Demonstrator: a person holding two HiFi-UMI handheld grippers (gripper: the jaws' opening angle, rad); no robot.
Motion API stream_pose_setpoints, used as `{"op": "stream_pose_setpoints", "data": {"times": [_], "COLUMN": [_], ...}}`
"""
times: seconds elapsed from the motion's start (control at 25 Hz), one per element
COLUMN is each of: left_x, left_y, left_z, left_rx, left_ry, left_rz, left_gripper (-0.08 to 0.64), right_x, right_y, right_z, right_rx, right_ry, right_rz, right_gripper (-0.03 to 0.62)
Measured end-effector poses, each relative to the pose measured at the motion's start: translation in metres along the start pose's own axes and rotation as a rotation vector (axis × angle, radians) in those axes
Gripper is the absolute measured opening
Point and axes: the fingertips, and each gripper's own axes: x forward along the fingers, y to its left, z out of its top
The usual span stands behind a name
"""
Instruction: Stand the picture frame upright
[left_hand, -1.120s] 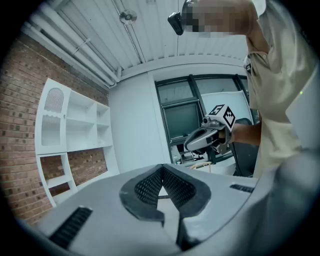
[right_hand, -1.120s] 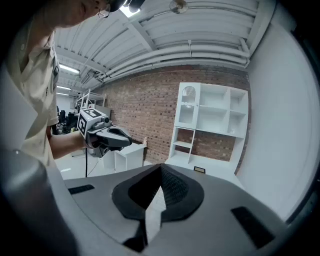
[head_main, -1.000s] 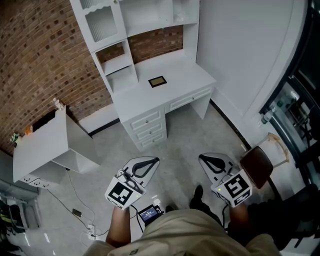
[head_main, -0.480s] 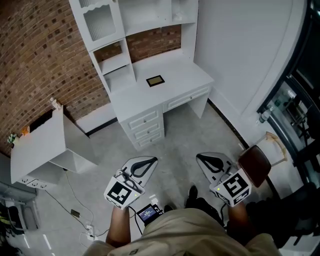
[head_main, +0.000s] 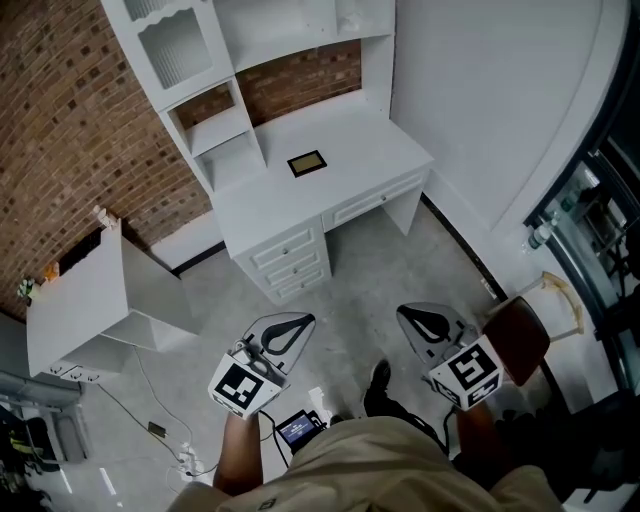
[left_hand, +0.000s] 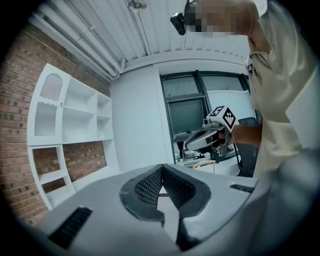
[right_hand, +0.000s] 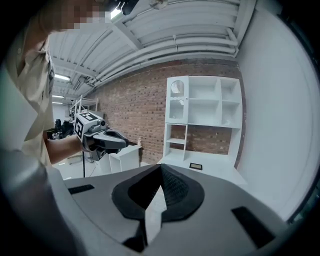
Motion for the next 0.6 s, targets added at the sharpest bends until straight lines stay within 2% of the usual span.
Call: {"op": "stream_pose_setpoints", "data": {"times": [0.32,0.6], "left_x": [0.109,0.173], "left_y": [0.066,0.106], "left_z": [0.008,0.009], "left_rx": [0.031,0.031], "left_ry": [0.067,0.105], "left_rz": [0.044,0.076], "left_gripper": [0.008,0.008], "right_x": [0.049,0.088], "right_y": [-0.118,-0.192], "right_z": [0.004,0.012], "right_rx": [-0.003,-0.028], "right_ry": [-0.027,-0.049], "right_rz": [0.072,0.139], "right_gripper": [0.003,0.003]}}
